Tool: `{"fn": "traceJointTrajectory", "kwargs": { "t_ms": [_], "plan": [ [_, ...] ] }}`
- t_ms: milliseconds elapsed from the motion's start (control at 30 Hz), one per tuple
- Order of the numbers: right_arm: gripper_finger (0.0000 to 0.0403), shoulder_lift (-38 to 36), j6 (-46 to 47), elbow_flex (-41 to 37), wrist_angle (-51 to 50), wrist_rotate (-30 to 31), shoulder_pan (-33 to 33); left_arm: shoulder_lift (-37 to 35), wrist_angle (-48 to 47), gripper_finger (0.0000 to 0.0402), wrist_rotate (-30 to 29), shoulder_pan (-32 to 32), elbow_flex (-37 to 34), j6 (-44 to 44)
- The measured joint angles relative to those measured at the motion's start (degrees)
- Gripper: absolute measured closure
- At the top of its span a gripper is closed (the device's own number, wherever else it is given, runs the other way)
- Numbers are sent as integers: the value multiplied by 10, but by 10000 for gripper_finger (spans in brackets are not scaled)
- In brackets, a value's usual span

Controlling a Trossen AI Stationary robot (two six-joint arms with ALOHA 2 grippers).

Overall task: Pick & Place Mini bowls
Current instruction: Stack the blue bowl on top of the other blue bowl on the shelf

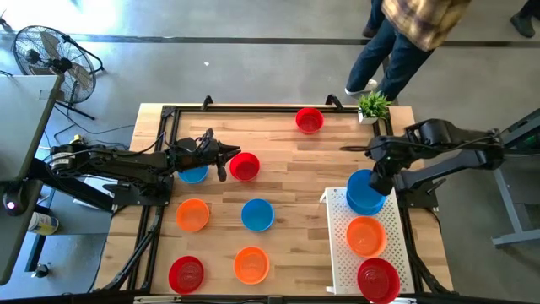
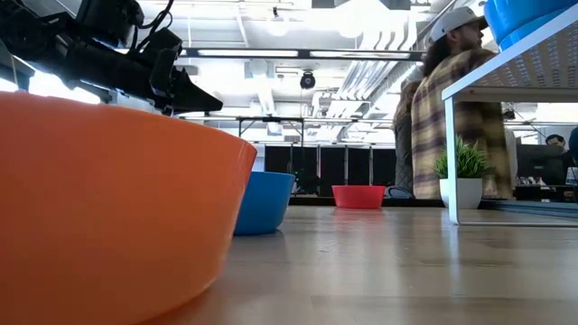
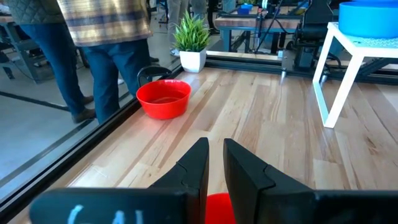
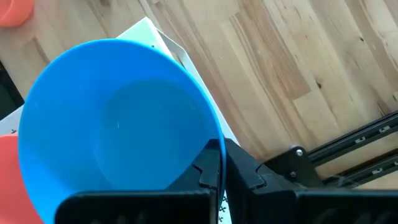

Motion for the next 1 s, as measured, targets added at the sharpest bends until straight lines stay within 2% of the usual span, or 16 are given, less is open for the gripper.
{"fn": "traceJointTrajectory", "kwargs": {
  "t_ms": [133,367,533,1000],
  "plan": [
    [402,7,-9,-6,1,1,0,0,0,356,0,0,0,0],
    [402,8,-6,-67,13,-18,17,0,-1,356,0,0,0,0],
    [398,8,3,-74,24,-19,26,0,-1,356,0,0,0,0],
    [325,7,-4,-73,24,-15,26,0,-1,356,0,0,0,0]
  ]
}}
